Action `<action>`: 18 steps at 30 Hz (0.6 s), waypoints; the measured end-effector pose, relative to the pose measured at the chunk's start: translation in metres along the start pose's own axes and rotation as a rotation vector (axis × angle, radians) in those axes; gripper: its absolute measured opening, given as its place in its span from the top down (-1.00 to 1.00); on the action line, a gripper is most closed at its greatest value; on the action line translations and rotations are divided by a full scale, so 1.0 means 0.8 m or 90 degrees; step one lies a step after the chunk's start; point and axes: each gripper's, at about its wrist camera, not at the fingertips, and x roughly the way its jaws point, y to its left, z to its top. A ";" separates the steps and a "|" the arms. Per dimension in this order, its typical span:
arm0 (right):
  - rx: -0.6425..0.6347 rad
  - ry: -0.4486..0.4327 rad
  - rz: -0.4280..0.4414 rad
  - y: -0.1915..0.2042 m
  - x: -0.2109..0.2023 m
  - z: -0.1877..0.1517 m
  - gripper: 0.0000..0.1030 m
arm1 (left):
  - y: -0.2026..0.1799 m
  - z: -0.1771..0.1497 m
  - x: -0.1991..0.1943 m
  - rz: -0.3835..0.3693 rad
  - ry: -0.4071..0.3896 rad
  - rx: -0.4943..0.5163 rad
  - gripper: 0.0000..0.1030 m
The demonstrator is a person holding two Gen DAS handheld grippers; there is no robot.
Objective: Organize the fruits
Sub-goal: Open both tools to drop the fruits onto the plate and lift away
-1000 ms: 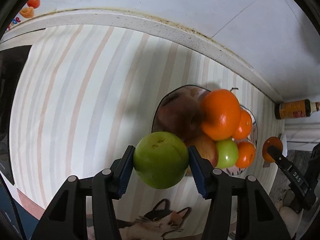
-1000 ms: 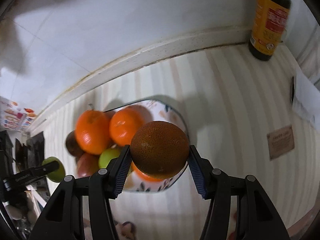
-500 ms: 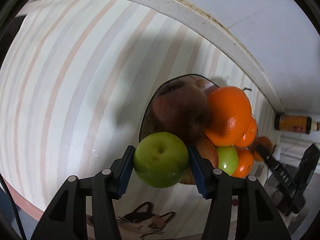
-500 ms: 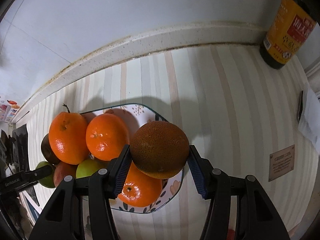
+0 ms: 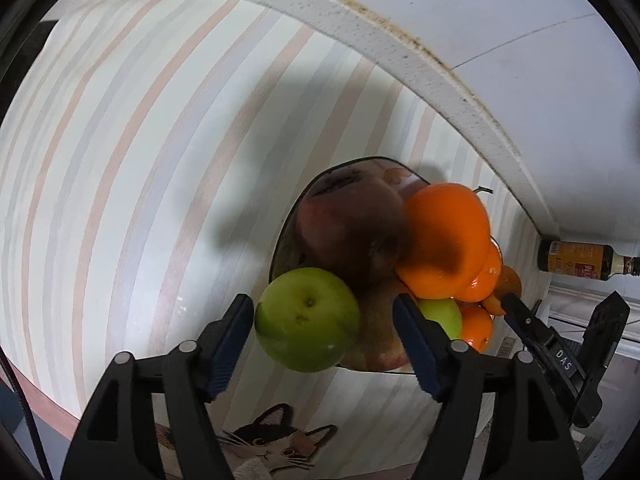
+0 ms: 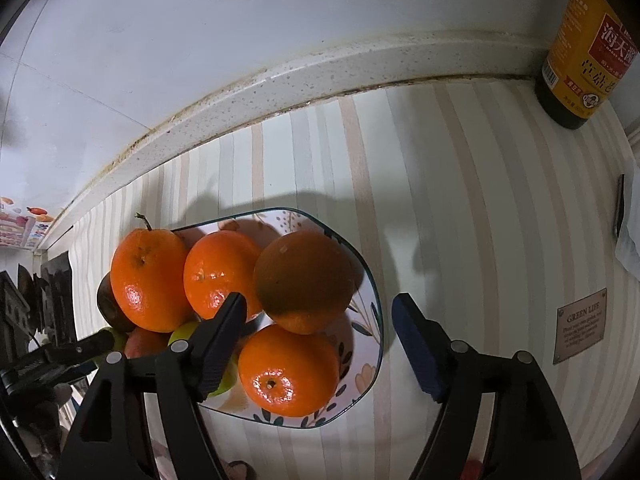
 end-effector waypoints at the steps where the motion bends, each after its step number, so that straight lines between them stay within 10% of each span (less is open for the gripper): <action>1: 0.000 0.000 -0.001 0.000 -0.001 -0.001 -0.52 | -0.003 0.000 -0.002 0.004 -0.003 0.008 -0.45; 3: 0.001 -0.005 -0.006 0.001 -0.007 -0.005 -0.62 | -0.008 -0.002 -0.006 0.015 -0.011 0.023 -0.71; 18: -0.097 -0.117 -0.112 0.062 -0.109 -0.112 -0.84 | -0.057 -0.091 -0.086 0.181 -0.190 0.222 -0.71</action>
